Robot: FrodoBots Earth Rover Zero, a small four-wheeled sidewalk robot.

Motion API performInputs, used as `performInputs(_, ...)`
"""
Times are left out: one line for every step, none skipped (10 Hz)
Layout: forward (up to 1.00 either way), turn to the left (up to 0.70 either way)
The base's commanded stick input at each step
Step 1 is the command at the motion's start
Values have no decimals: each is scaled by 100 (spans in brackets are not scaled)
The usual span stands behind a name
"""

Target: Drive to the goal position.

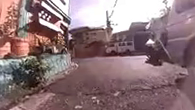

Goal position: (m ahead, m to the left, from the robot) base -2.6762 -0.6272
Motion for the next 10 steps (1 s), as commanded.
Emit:
performInputs(100, 0)
performInputs(100, 0)
performInputs(100, 0)
performInputs(100, 0)
performInputs(100, 0)
performInputs(100, 0)
performInputs(100, 0)
performInputs(100, 0)
performInputs(100, 0)
performInputs(100, 0)
